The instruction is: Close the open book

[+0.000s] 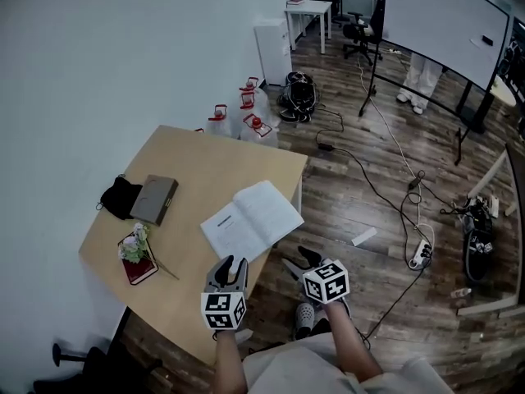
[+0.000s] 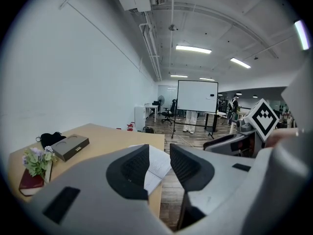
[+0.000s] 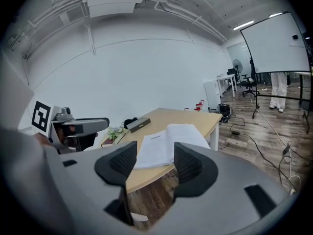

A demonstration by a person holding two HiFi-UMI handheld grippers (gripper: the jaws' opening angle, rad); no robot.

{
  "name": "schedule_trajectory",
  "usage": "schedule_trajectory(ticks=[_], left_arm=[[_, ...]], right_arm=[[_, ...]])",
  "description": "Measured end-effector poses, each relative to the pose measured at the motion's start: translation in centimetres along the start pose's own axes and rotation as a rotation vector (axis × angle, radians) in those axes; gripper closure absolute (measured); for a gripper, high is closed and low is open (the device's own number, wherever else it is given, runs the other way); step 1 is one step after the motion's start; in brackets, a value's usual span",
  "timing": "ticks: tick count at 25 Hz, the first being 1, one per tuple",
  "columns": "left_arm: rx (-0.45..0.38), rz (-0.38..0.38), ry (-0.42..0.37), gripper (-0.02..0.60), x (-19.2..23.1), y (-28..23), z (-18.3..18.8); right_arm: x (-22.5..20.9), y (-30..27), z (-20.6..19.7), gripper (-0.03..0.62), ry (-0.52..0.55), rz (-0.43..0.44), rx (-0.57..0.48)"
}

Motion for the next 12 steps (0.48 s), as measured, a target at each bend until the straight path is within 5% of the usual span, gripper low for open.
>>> schedule_trajectory(ticks=[12], left_arm=[[0.036,0.018,0.022,0.443,-1.1,-2.6,-1.5]], right_arm=[[-3.7,-1.3,0.0,0.347,-0.010,0.019,0.035]])
Point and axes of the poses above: the fingertips, and each gripper's own axes: y backward along the fingers, x to its left, z out of its top, the point moved 10 cm from there along y, backward along the fingers, and after that the axes turned 1 degree about y, right-handed, at the moved point
